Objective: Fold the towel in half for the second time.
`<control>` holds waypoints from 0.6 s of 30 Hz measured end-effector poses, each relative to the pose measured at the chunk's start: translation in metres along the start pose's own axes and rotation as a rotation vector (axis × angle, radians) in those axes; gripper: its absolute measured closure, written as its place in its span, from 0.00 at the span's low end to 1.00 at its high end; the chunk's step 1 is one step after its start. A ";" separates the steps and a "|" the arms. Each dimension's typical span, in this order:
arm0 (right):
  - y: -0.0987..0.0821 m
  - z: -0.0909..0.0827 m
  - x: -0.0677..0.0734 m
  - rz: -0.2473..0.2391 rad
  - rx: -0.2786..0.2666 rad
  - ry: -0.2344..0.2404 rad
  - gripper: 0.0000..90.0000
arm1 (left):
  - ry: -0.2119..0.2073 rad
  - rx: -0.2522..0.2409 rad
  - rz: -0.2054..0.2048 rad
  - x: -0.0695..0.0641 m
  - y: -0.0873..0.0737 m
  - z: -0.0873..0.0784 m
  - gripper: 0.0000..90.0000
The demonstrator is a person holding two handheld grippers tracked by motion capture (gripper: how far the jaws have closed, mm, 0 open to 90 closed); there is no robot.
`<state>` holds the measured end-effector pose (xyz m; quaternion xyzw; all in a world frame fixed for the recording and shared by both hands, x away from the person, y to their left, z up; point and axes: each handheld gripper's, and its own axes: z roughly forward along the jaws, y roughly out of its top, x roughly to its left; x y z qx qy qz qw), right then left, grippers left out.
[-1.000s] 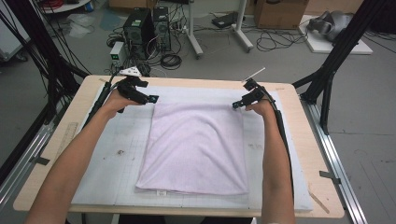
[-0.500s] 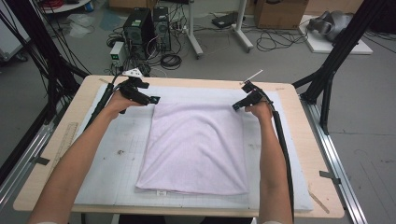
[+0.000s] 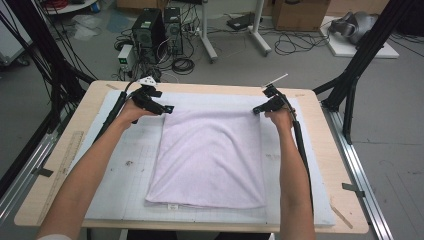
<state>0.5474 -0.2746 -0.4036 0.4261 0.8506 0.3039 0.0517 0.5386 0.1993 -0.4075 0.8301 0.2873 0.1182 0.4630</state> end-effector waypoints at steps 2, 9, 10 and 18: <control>-0.003 -0.001 0.000 -0.010 -0.019 -0.004 0.93 | 0.002 0.002 0.000 0.000 -0.001 0.003 0.02; -0.001 -0.013 0.005 -0.008 -0.078 -0.012 0.93 | 0.000 0.029 -0.017 0.002 -0.006 0.011 0.02; -0.001 -0.014 0.004 -0.001 -0.075 -0.014 0.93 | 0.001 0.032 -0.022 0.002 -0.006 0.012 0.02; -0.002 -0.020 0.007 0.096 -0.099 -0.019 0.93 | 0.015 0.050 -0.023 0.003 -0.009 0.016 0.09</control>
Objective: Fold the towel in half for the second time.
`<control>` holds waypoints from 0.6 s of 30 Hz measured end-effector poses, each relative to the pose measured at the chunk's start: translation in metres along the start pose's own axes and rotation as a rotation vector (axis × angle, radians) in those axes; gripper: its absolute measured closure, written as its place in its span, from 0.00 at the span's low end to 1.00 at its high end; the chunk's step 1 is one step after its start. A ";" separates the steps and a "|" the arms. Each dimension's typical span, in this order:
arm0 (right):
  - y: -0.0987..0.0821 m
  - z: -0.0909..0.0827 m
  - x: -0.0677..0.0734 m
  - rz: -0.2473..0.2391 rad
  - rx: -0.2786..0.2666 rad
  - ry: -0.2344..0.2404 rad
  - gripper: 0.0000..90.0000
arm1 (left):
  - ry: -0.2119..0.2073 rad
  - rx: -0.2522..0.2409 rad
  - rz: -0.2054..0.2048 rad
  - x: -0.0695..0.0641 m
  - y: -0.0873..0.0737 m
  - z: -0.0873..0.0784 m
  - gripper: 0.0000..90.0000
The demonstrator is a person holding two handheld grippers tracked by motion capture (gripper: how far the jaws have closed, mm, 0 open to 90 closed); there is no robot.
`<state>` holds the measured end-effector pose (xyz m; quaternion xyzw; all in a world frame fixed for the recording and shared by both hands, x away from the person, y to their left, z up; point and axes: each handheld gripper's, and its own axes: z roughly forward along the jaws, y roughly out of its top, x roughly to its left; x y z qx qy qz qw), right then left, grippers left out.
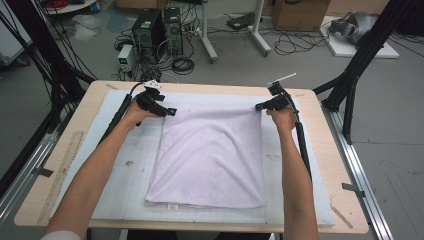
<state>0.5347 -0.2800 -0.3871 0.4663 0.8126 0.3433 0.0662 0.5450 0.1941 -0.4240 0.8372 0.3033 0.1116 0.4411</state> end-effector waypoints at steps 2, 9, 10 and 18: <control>0.001 -0.001 0.001 -0.014 -0.004 0.007 0.93 | -0.002 0.004 -0.004 0.001 -0.001 0.001 0.11; 0.001 -0.002 0.004 -0.050 -0.011 0.024 0.93 | 0.026 0.033 0.009 0.001 -0.004 0.007 0.23; 0.001 -0.002 0.004 -0.055 -0.007 0.018 0.93 | 0.030 0.034 0.005 0.001 -0.004 0.008 0.26; -0.001 -0.001 0.003 -0.064 -0.018 0.027 0.93 | 0.053 0.045 -0.014 0.001 -0.006 0.012 0.43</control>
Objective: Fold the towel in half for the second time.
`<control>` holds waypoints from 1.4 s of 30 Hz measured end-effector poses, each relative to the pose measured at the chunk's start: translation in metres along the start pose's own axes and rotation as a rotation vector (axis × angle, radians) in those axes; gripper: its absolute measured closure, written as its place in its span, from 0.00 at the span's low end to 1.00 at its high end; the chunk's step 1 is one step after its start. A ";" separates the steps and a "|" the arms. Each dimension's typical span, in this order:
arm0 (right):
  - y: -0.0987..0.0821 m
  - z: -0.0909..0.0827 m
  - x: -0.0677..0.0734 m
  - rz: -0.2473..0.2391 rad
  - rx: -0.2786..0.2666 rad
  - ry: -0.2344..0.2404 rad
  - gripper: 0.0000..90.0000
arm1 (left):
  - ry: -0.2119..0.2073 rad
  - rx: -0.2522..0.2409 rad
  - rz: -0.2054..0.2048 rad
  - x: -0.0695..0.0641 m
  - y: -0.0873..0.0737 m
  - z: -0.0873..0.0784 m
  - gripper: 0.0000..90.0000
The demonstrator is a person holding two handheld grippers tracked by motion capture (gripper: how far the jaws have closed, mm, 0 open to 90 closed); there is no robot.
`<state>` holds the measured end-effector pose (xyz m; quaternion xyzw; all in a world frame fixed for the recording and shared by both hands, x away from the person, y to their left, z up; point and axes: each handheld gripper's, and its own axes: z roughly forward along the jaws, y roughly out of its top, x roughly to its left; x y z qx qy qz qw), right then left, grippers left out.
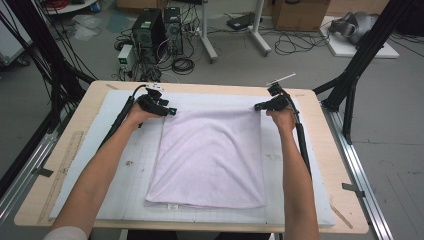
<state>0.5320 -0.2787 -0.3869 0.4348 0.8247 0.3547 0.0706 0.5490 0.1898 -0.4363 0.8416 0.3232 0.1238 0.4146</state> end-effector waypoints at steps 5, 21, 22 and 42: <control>-0.004 0.000 -0.003 0.016 -0.003 0.008 0.93 | 0.005 0.034 0.009 -0.002 -0.002 0.003 0.63; -0.010 -0.002 -0.004 0.012 -0.044 0.027 0.93 | 0.009 0.031 0.009 -0.008 0.001 -0.004 0.97; -0.011 -0.003 -0.005 0.015 -0.048 0.031 0.93 | 0.004 0.026 0.006 -0.008 0.002 -0.005 0.97; -0.010 -0.040 0.013 -0.041 -0.169 0.132 0.93 | -0.062 -0.119 0.009 -0.023 0.009 -0.066 0.97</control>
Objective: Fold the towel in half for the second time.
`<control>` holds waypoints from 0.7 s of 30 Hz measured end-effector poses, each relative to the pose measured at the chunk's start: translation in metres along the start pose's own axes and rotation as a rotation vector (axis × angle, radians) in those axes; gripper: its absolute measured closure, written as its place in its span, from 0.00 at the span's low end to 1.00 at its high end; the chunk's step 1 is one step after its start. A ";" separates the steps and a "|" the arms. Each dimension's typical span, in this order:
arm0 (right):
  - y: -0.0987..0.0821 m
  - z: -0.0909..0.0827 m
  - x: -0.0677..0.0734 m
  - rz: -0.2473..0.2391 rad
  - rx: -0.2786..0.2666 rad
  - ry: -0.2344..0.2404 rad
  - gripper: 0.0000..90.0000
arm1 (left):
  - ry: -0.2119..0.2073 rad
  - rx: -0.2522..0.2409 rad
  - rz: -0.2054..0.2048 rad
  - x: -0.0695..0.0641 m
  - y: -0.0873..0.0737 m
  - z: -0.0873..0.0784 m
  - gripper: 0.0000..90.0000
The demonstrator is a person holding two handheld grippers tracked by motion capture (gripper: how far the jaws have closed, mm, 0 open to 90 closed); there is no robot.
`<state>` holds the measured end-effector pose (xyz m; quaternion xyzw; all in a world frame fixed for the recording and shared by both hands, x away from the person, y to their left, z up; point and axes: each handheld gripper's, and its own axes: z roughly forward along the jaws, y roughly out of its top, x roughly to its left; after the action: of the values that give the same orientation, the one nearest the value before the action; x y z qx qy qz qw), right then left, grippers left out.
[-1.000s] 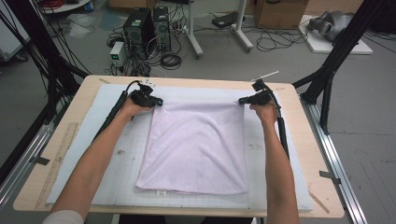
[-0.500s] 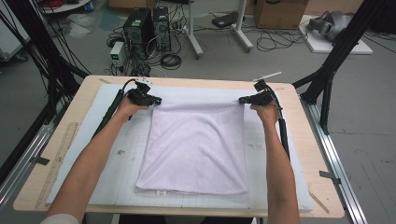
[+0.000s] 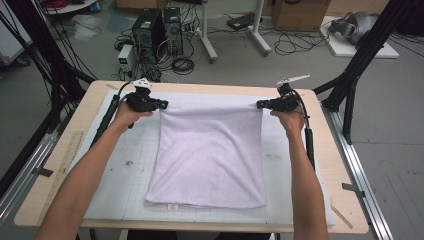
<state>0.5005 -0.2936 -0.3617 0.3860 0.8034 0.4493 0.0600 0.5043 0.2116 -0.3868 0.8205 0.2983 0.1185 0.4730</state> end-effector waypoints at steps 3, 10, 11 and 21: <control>0.003 -0.009 0.007 -0.012 -0.013 0.012 0.93 | -0.012 -0.026 0.019 -0.005 -0.001 -0.012 0.97; -0.003 -0.027 0.013 0.034 -0.058 0.025 0.94 | -0.021 -0.080 0.056 -0.015 -0.003 -0.031 0.97; -0.005 -0.028 0.015 0.028 -0.065 0.030 0.94 | -0.020 -0.079 0.064 -0.016 -0.003 -0.032 0.97; -0.017 -0.046 0.028 -0.043 -0.108 0.078 0.94 | -0.044 -0.096 0.107 -0.033 0.002 -0.049 0.97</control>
<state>0.4509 -0.3112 -0.3408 0.3470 0.7879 0.5052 0.0593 0.4553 0.2254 -0.3563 0.8140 0.2376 0.1396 0.5113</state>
